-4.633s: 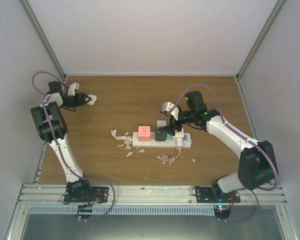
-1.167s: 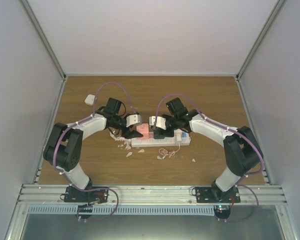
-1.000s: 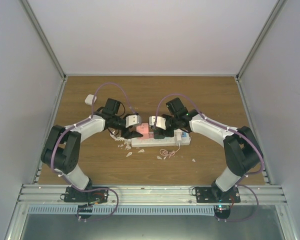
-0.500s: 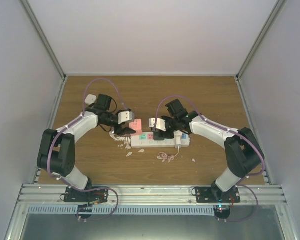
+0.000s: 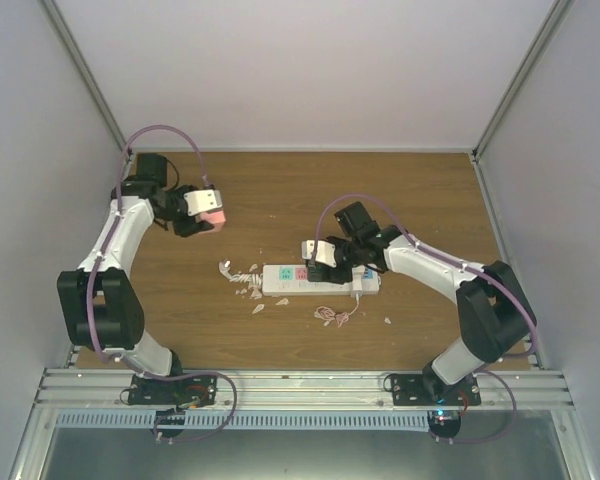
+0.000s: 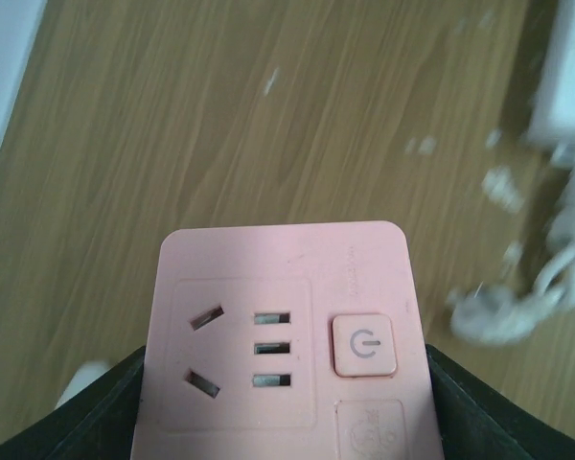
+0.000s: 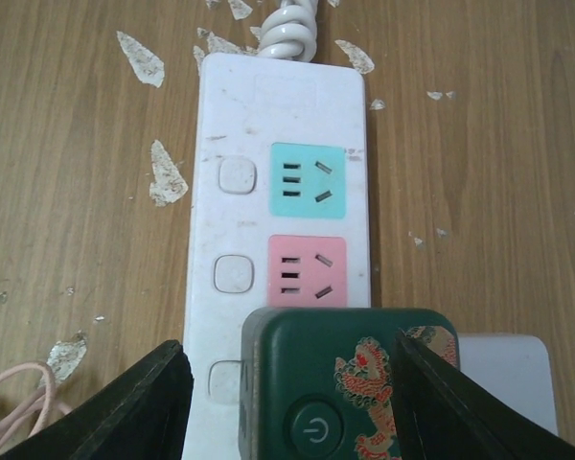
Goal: Pull the plug off the socket
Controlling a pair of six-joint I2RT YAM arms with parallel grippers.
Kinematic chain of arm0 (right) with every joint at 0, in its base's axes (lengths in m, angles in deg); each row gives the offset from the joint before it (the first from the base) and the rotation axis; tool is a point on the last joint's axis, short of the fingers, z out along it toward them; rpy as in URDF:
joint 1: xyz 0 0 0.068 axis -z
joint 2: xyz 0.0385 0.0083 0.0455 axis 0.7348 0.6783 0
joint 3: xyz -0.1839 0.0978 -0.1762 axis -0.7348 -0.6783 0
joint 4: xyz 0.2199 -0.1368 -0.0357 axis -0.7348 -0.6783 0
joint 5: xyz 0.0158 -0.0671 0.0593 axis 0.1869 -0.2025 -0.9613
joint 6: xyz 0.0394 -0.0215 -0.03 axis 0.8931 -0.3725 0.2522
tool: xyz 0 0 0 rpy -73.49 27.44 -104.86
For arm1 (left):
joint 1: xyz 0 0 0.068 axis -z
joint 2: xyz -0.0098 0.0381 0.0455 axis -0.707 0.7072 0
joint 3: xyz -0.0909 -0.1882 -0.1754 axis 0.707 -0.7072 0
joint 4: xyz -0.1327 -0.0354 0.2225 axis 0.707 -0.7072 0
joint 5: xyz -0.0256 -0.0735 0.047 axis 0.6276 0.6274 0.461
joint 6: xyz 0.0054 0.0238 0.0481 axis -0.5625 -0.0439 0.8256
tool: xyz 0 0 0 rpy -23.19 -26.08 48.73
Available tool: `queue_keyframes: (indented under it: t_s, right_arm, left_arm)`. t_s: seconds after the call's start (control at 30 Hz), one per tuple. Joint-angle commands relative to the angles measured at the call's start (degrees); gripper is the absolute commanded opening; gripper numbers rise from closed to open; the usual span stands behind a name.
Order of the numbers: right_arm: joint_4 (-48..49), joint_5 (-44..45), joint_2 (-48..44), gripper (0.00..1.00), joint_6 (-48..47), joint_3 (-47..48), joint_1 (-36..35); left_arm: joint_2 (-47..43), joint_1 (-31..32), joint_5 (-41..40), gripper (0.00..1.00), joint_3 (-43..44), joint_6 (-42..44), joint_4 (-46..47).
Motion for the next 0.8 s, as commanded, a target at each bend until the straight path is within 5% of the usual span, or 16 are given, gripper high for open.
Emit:
queue_keyframes:
  t_s: [0.0,0.77]
  right_arm:
    - [-1.97,-2.14,-2.22,0.58,0.36,-0.84,-0.26]
    - [-1.38,-3.68,-4.85,0.59,0.53,-1.28,-0.26]
  left_arm:
    - [1.35,-3.86,-14.74,0.24,4.03,9.24,-6.09]
    - [13.35,-7.56,-51.02,0.27,7.23,29.94,2.86]
